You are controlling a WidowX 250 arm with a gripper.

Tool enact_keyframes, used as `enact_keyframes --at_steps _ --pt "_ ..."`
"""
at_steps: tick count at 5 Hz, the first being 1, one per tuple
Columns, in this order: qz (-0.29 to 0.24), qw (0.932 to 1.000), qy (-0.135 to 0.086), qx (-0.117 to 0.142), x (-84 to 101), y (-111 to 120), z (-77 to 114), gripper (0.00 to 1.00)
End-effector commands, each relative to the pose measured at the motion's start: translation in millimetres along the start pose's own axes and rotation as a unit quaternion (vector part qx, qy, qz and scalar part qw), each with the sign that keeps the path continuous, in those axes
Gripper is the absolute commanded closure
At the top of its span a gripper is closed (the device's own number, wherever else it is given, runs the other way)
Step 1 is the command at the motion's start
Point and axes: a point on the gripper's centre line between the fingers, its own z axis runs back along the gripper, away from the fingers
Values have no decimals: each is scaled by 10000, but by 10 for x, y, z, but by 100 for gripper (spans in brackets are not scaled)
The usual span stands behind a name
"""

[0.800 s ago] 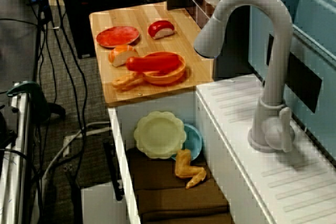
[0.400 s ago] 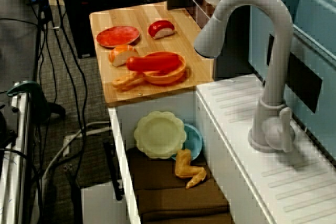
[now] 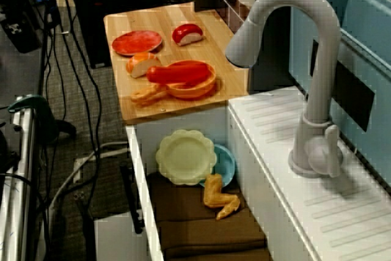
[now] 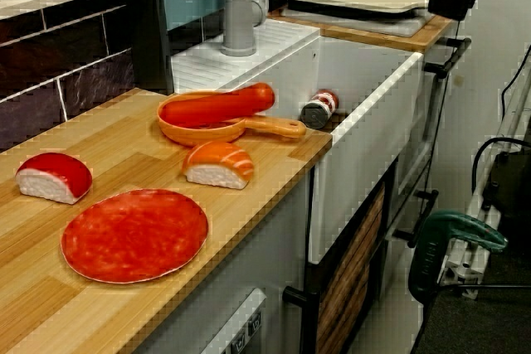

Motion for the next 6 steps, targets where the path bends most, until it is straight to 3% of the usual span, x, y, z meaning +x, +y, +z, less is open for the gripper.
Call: enact_keyframes --at_steps 1,2,4,5,6 --pt "576 9975 -229 343 272 502 -389 0" --pt "553 9968 -272 515 551 591 -441 0" --pt "533 9969 -120 568 1132 895 -538 0" --pt "249 9979 -222 556 1215 990 -593 0" --pt "125 9987 -126 473 1226 972 -707 0"
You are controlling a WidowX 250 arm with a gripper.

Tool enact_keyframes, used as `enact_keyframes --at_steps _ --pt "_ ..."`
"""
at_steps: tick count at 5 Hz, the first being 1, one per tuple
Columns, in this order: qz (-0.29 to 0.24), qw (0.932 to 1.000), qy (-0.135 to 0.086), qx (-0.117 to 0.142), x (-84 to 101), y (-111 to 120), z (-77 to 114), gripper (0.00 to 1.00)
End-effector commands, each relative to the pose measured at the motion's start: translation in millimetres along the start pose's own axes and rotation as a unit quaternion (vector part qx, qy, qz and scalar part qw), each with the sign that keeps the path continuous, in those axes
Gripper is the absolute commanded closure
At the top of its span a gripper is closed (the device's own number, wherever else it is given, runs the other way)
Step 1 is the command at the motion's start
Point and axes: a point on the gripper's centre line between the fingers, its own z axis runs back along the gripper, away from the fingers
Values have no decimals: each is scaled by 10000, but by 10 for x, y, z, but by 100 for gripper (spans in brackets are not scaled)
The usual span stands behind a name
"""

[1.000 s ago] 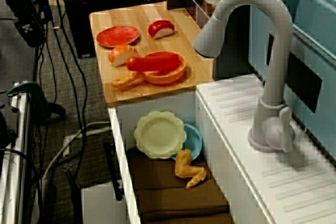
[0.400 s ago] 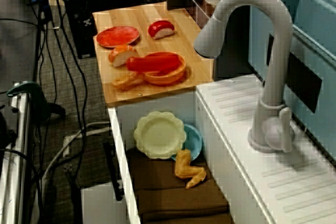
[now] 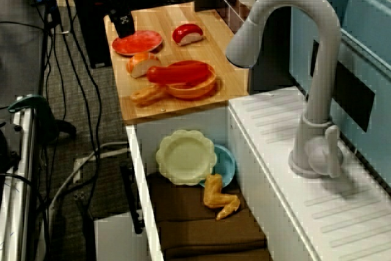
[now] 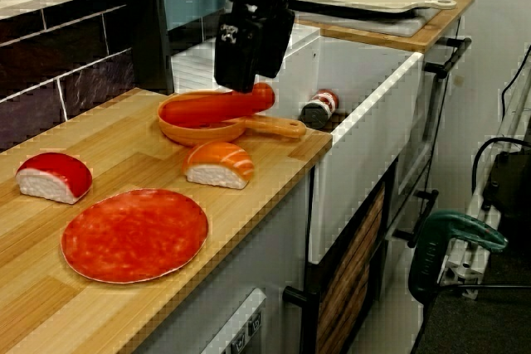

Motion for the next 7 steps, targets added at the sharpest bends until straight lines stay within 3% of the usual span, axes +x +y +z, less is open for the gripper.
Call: enact_keyframes --at_steps 1,2,4,7 --pt "76 9999 -93 -58 80 16 -152 0" --pt "507 9987 -78 -70 35 -74 -355 0" --pt "458 9988 132 83 155 -58 -517 0" --pt "260 9990 323 174 121 109 -474 0"
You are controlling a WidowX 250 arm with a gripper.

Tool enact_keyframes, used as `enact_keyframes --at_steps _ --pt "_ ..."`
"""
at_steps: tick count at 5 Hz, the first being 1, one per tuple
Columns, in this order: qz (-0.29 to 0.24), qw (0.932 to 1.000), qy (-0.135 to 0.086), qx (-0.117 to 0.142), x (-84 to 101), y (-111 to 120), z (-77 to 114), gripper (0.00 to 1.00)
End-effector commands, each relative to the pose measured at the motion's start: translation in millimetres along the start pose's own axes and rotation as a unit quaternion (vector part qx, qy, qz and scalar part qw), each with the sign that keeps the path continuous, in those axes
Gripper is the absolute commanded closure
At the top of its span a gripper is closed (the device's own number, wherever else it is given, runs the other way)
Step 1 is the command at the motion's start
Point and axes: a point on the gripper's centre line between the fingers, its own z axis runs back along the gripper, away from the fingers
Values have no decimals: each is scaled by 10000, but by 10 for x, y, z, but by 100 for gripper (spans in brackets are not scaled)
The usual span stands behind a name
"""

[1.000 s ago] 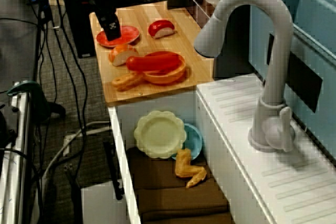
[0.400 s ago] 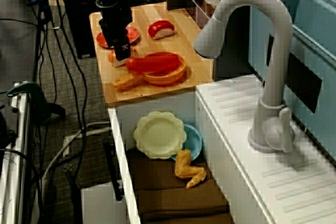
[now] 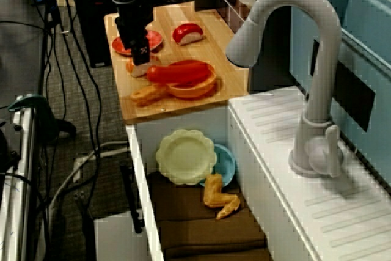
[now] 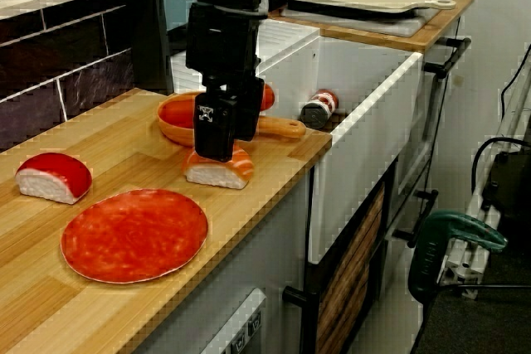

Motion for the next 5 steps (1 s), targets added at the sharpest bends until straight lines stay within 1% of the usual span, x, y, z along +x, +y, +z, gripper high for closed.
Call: enact_keyframes --at_steps 1,2,3,5 --pt "37 9999 -144 43 14 109 99 0" --pt "199 9997 -150 23 -1 99 80 0" --pt "357 9993 -78 -103 18 108 69 0" --pt "526 9986 9 -102 46 137 -3 0"
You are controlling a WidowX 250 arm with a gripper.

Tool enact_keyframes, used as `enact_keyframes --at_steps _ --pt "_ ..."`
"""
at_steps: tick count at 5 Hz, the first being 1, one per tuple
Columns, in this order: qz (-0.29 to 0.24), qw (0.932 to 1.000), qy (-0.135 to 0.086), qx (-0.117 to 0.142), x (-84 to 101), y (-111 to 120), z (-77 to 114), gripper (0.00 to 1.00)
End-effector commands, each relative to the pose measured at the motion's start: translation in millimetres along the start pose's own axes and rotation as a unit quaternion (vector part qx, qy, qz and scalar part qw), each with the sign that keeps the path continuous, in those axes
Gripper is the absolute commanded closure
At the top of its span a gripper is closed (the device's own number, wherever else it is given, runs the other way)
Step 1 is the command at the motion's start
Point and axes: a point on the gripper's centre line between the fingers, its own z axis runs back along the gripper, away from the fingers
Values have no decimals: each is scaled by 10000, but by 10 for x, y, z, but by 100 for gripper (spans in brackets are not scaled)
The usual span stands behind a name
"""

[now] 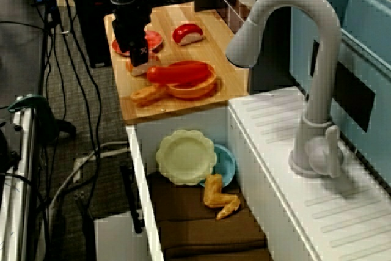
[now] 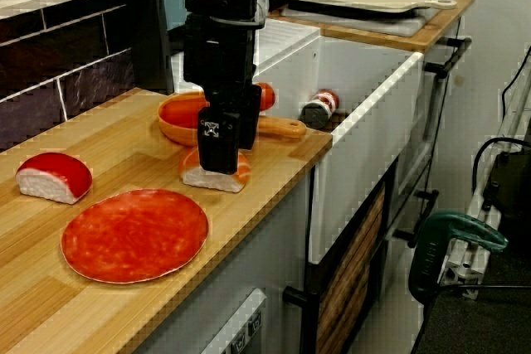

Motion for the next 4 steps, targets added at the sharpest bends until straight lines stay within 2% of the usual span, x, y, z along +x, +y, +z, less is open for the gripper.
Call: enact_keyframes --at_steps 1,2,3,4 --pt "214 9997 -79 -31 109 107 60 0" --pt "202 9997 -2 -103 114 105 24 0" --pt "153 9999 -53 -6 102 81 -8 100" --pt "237 9997 -70 -42 58 122 15 100"
